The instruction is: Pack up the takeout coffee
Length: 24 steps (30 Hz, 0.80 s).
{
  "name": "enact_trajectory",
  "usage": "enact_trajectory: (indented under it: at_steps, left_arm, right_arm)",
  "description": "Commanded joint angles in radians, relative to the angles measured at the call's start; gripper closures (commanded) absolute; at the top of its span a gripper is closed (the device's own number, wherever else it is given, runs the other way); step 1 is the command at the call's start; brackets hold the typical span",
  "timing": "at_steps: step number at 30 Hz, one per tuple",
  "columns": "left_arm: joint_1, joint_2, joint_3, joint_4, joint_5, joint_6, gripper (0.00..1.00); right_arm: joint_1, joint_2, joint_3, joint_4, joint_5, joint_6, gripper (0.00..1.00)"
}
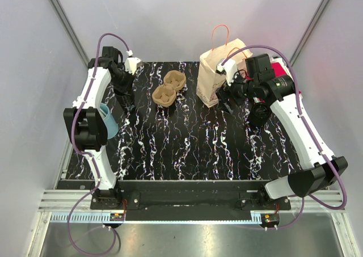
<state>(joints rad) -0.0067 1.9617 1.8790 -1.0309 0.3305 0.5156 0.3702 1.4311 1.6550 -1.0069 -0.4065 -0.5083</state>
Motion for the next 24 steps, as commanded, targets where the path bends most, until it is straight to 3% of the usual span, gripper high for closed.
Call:
enact_trajectory:
  at_steps: [1,9,24]
  left_arm:
    - [0.005,-0.037,0.048,0.006,0.010,-0.006,0.90]
    - [0.005,-0.084,0.009,0.063,-0.011,-0.026,1.00]
    - [0.005,-0.156,-0.092,0.141,-0.024,-0.026,1.00]
  right_arm:
    - [-0.001,-0.040,0.012,0.037,-0.018,0.011,0.13]
    - [-0.001,-0.035,0.012,0.037,-0.018,0.010,0.13]
    - [0.001,-0.044,0.011,0.037,-0.017,0.010,0.13]
